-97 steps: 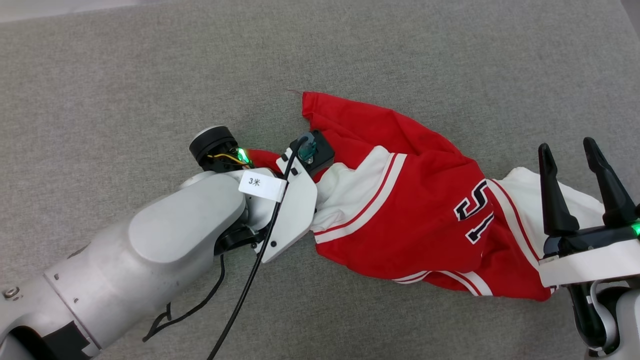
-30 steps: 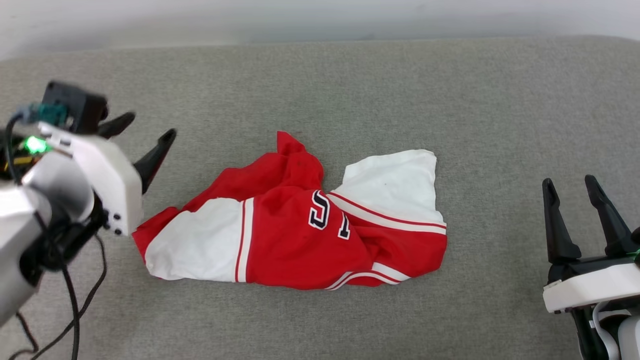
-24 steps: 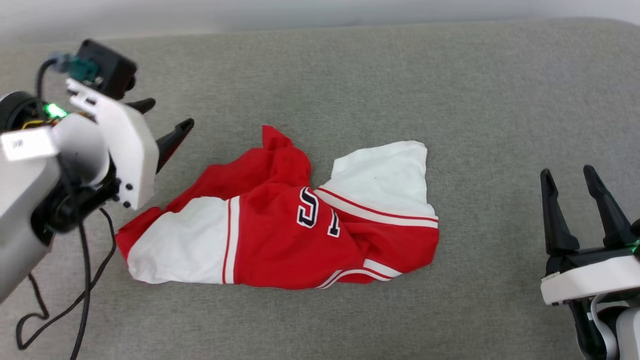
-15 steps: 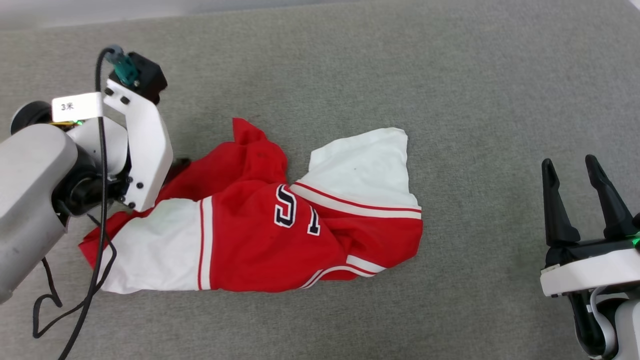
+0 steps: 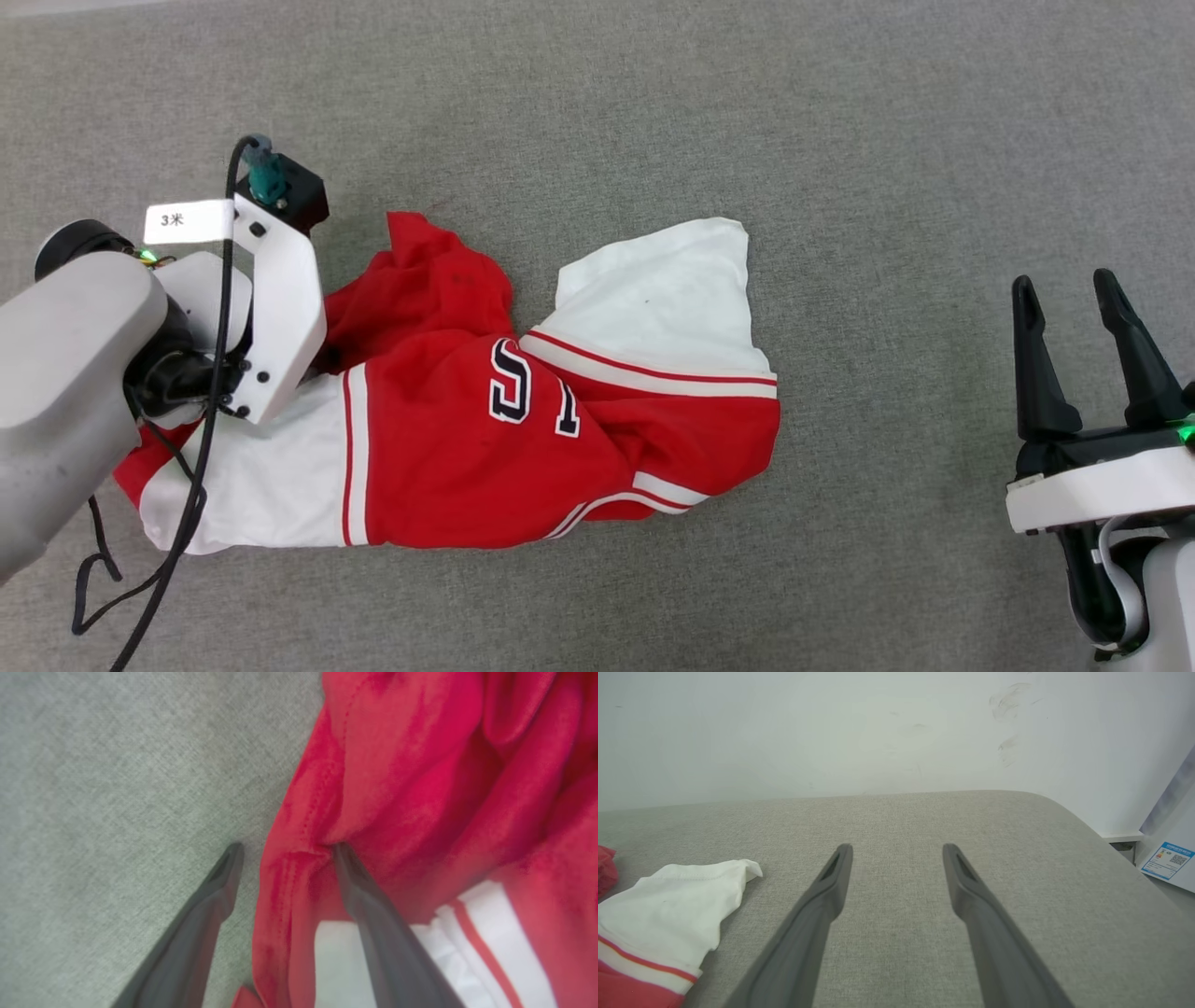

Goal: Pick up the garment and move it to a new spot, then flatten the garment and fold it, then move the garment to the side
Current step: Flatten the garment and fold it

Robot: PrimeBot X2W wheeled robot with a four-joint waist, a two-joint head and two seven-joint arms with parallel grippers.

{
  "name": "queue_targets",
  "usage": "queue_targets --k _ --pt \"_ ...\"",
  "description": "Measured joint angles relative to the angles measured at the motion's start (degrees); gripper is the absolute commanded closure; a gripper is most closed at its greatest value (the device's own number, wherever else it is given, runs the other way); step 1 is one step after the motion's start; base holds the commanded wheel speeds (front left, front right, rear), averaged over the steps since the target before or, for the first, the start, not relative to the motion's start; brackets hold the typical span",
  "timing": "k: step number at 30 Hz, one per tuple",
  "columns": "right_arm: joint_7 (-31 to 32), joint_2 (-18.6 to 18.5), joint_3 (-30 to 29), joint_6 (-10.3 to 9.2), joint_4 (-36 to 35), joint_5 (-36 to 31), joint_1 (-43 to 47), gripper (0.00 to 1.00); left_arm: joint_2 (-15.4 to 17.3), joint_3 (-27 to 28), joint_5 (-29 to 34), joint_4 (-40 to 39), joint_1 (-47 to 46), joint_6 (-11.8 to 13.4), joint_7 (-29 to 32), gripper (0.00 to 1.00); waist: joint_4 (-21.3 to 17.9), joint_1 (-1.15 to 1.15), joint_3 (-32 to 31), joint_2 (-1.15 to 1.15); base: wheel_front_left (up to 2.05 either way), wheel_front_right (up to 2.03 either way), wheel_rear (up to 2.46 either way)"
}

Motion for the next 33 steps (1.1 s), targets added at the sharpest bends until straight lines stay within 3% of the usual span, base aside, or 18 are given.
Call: queue_targets --k 1,2,12,18,20,27,33 --pt "-0.04 -0.04 0.01 0.0 0.11 0.0 -0.02 0.0 -0.25 -0.04 0.11 0.23 0.03 -0.09 -0.23 0.59 0.07 0.0 -0.09 0.0 0.0 0.0 0.0" --pt "-0.05 -0.16 -0.01 0.0 0.2 0.0 -0.03 0.0 -0.57 -0.2 0.37 0.56 0.12 -0.13 -0.68 1.0 0.19 0.0 -0.25 0.0 0.0 0.0 0.0" --pt "0.33 -1.08 -0.69 0.0 0.48 -0.19 1.32 0.0 -2.42 -0.1 4.05 0.48 1.92 -0.81 -13.86 1.0 2.21 0.01 -4.77 0.0 0.0 0.0 0.0" --pt "1.07 -1.1 -1.31 0.0 0.09 -0.34 3.47 0.0 -0.1 2.01 8.32 -5.77 -0.35 0.07 -21.82 1.0 4.6 0.01 -8.35 0.0 0.0 0.0 0.0" --pt "1.56 -1.04 -1.58 0.0 -0.45 -0.45 4.44 0.0 2.41 3.47 10.54 -12.2 -1.26 2.23 -24.64 1.0 6.18 0.01 -10.44 0.0 0.0 0.0 0.0" --pt "2.21 -0.44 -2.0 0.0 -1.47 -0.66 5.94 0.0 6.9 5.73 13.77 -23.17 -3.74 6.12 -25.69 1.0 8.06 0.01 -12.79 0.0 0.0 0.0 0.0" --pt "2.2 0.29 -1.66 0.0 -1.97 -0.93 6.12 0.0 8.03 7.32 14.22 -27.46 -5.89 7.6 -24.96 1.0 7.53 0.01 -12.38 0.0 0.0 0.0 0.0"
